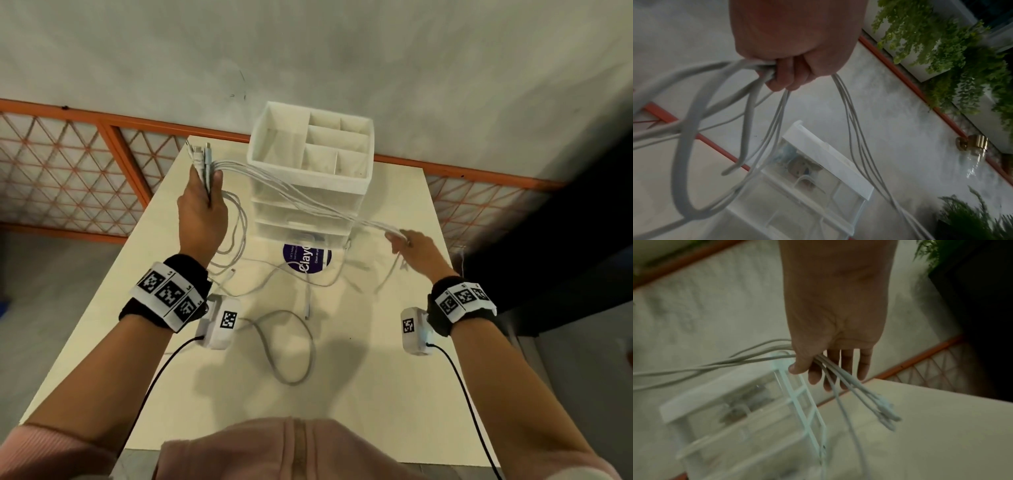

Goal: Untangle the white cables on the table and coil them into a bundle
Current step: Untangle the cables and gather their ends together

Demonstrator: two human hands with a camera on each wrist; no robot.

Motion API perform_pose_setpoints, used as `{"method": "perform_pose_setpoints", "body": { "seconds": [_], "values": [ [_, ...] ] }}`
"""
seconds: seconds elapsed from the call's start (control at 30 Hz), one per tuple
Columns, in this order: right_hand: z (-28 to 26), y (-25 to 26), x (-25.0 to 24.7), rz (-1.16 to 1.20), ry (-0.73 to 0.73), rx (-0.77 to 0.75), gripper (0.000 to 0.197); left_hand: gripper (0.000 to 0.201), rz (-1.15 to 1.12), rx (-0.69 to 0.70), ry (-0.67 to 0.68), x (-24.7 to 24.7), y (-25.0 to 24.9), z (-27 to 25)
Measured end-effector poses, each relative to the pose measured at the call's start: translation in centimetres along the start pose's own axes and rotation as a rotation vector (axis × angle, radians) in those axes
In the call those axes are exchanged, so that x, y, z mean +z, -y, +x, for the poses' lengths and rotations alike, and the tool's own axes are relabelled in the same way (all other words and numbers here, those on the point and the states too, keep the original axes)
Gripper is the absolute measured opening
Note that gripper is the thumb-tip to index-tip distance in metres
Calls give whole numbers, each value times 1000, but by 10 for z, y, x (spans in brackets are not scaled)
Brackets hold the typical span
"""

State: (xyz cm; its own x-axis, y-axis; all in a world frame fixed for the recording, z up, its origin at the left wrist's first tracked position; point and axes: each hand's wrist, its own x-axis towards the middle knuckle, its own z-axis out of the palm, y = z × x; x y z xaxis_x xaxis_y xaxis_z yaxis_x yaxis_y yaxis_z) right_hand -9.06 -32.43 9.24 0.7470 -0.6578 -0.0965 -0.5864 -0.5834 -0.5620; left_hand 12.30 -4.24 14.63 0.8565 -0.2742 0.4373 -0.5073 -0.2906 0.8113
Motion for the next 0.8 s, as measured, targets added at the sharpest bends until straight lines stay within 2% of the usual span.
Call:
{"method": "perform_pose_setpoints", "body": {
  "seconds": [0.07, 0.17, 0.23, 0.3, 0.37, 0.47, 0.53, 0.6, 0.67, 0.73, 0.8],
  "values": [
    [-6, -11, 15, -11, 95, 71, 41, 34, 1, 6, 7, 2, -1, 0],
    [-11, -25, 33, 8, 149, 139, 49, 33, 36, 41, 92, 5, 0, -4],
    [-11, -34, 40, 16, 184, 201, 52, 29, 41, 61, 209, 5, 3, -6],
    [-11, -44, 45, -22, 260, 252, 50, 24, 100, 59, 408, 4, 10, -8],
    [-11, -54, 49, -83, 357, 306, 42, 27, 239, 71, 602, 2, 23, -11],
    [-9, -63, 57, -149, 435, 345, 29, 39, 399, 88, 724, 2, 46, -21],
    [-1, -62, 64, -152, 496, 315, 40, 37, 390, 69, 767, 5, 52, -27],
    [6, -47, 65, -53, 541, 255, 52, 33, 376, 55, 849, 6, 51, -29],
    [14, -29, 63, 149, 549, 205, 55, 33, 394, 35, 968, 6, 49, -27],
    [21, -13, 63, 323, 618, 175, 57, 34, 404, 21, 1052, 5, 49, -27],
    [29, -3, 71, 350, 629, 191, 52, 30, 404, -20, 1109, 2, 49, -29]
  ]
}}
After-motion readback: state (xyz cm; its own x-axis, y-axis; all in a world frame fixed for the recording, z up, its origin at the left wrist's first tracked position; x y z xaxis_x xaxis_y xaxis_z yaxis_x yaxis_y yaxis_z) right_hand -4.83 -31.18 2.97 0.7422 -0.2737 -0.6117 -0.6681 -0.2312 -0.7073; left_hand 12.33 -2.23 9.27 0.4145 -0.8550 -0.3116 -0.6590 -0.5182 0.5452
